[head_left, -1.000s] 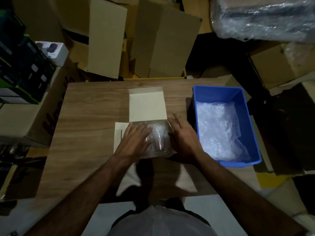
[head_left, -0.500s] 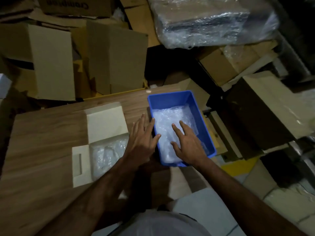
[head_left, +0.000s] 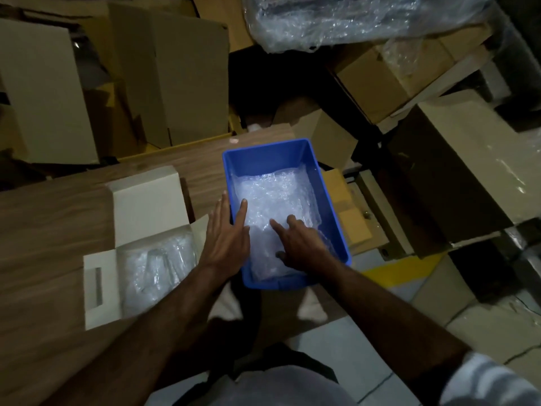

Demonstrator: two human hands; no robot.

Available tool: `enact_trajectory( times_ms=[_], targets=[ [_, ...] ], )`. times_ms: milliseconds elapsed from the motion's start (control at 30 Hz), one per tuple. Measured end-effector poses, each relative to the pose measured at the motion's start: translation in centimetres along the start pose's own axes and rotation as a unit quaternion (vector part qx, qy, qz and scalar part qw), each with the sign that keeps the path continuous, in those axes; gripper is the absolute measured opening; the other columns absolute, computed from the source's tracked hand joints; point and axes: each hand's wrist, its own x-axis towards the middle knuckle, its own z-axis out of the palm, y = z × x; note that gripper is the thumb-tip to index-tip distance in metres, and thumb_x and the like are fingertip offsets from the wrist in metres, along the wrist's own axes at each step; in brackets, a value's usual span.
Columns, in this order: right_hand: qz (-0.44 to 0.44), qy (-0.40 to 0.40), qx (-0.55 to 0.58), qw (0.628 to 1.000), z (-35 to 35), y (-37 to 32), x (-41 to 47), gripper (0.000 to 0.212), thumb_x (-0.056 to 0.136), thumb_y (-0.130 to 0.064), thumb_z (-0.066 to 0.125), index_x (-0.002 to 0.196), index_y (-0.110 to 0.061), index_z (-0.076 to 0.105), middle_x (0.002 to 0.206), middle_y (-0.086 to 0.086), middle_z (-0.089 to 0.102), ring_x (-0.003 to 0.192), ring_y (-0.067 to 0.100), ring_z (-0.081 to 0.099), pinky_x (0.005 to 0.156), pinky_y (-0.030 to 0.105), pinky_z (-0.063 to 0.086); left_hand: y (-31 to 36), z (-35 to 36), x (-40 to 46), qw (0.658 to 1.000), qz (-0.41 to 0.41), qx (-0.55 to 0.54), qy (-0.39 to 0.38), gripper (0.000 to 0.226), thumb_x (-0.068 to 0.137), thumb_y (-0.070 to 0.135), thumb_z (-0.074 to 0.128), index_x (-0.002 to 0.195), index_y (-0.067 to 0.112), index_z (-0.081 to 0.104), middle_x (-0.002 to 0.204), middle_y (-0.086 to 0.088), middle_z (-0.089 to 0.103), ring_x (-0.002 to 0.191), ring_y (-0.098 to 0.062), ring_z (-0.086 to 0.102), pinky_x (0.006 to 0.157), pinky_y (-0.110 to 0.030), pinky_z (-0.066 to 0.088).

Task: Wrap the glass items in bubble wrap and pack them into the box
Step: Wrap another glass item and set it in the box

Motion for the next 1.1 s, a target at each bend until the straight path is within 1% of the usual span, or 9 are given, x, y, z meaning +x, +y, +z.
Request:
enact_trajectory(
  times_ms=[167, 233, 333, 467, 567, 767, 933, 1033, 1100],
  targets=[
    [-0.02, 0.025, 0.037, 0.999, 0.7, 0.0, 0.9, 0.063, 0.097, -0.017, 0.054, 0.156, -0.022, 0.031, 0.14, 0.017, 0.04, 0.108, 0.037, 0.06, 0.081, 0.042, 0.05, 0.2, 0.2, 0.0, 1.0, -0.009, 0.007, -0.003, 0.065, 0.102, 0.016, 0.049, 0.16, 0.011, 0.02, 0.165, -0.028, 0.001, 0.154, -0.043, 0.004, 0.122, -0.059, 0.019],
    [-0.028, 0.032, 0.065, 0.997, 0.5, 0.2, 1.2, 0.061, 0.096, -0.014, 0.051, 0.155, -0.021, 0.036, 0.134, 0.015, 0.045, 0.106, 0.037, 0.061, 0.078, 0.041, 0.05, 0.3, 0.1, 0.0, 1.0, -0.008, 0.008, 0.001, 0.063, 0.102, 0.017, 0.046, 0.16, 0.01, 0.021, 0.165, -0.029, 0.004, 0.154, -0.043, 0.007, 0.121, -0.059, 0.019],
    [-0.019, 0.109, 0.172, 0.979, 0.7, -0.3, 1.1, 0.053, 0.096, -0.022, 0.052, 0.149, -0.023, 0.047, 0.121, 0.009, 0.053, 0.1, 0.033, 0.063, 0.072, 0.038, 0.051, 0.4, -0.1, -0.2, 1.0, -0.025, 0.006, 0.006, 0.063, 0.101, 0.024, 0.037, 0.159, 0.008, 0.022, 0.165, -0.028, 0.007, 0.153, -0.043, 0.01, 0.123, -0.056, 0.019],
    [-0.015, 0.136, 0.334, 0.933, 0.9, -2.4, 0.6, 0.055, 0.1, -0.049, 0.043, 0.149, -0.024, 0.048, 0.122, 0.005, 0.056, 0.103, 0.024, 0.064, 0.084, 0.041, 0.055, 0.1, -0.3, -0.7, 1.0, -0.018, 0.011, 0.02, 0.063, 0.101, 0.03, 0.029, 0.158, 0.004, 0.023, 0.164, -0.027, 0.014, 0.153, -0.041, 0.016, 0.12, -0.059, 0.024],
    [-0.025, 0.117, 0.305, 0.945, 0.9, -3.2, 1.0, 0.056, 0.101, -0.049, 0.048, 0.15, -0.022, 0.046, 0.126, 0.006, 0.055, 0.11, 0.024, 0.061, 0.085, 0.04, 0.054, 0.0, -0.6, -1.3, 1.0, -0.007, 0.005, 0.02, 0.064, 0.102, 0.034, 0.024, 0.16, 0.007, 0.018, 0.167, -0.02, 0.013, 0.155, -0.036, 0.012, 0.122, -0.057, 0.02],
    [0.015, 0.114, 0.293, 0.949, 0.6, -3.7, 2.2, 0.041, 0.102, -0.021, 0.047, 0.143, -0.02, 0.056, 0.128, 0.007, 0.062, 0.118, 0.027, 0.06, 0.091, 0.036, 0.049, 0.1, -0.8, -1.5, 0.999, -0.003, 0.017, 0.029, 0.064, 0.102, 0.03, 0.033, 0.16, 0.009, 0.018, 0.168, -0.013, 0.014, 0.155, -0.03, 0.012, 0.125, -0.051, 0.016],
    [0.037, 0.221, 0.29, 0.931, 0.2, -3.2, 1.1, 0.04, 0.101, -0.017, 0.049, 0.139, -0.021, 0.06, 0.122, 0.006, 0.071, 0.111, 0.027, 0.066, 0.092, 0.037, 0.051, 0.1, -0.7, -1.4, 0.999, -0.021, 0.03, 0.021, 0.065, 0.101, 0.032, 0.03, 0.16, 0.009, 0.017, 0.168, -0.012, 0.014, 0.155, -0.029, 0.012, 0.125, -0.05, 0.016],
    [0.017, 0.277, 0.295, 0.914, -0.3, -2.7, -0.3, 0.041, 0.1, -0.015, 0.052, 0.14, -0.021, 0.058, 0.132, -0.001, 0.067, 0.119, 0.018, 0.064, 0.099, 0.031, 0.049, 0.3, -0.7, -1.4, 0.999, -0.028, 0.023, 0.016, 0.066, 0.1, 0.034, 0.026, 0.161, 0.009, 0.014, 0.168, -0.01, 0.01, 0.156, -0.026, 0.007, 0.126, -0.046, 0.011],
    [-0.018, 0.31, 0.283, 0.908, -0.7, -2.4, -1.2, 0.044, 0.094, -0.007, 0.058, 0.137, -0.015, 0.06, 0.134, 0.005, 0.066, 0.118, 0.022, 0.066, 0.097, 0.034, 0.053, 0.3, -0.8, -1.5, 0.999, -0.031, 0.018, 0.015, 0.067, 0.1, 0.033, 0.03, 0.161, 0.01, 0.011, 0.169, -0.008, 0.006, 0.156, -0.025, 0.004, 0.127, -0.044, 0.006]
  ],
)
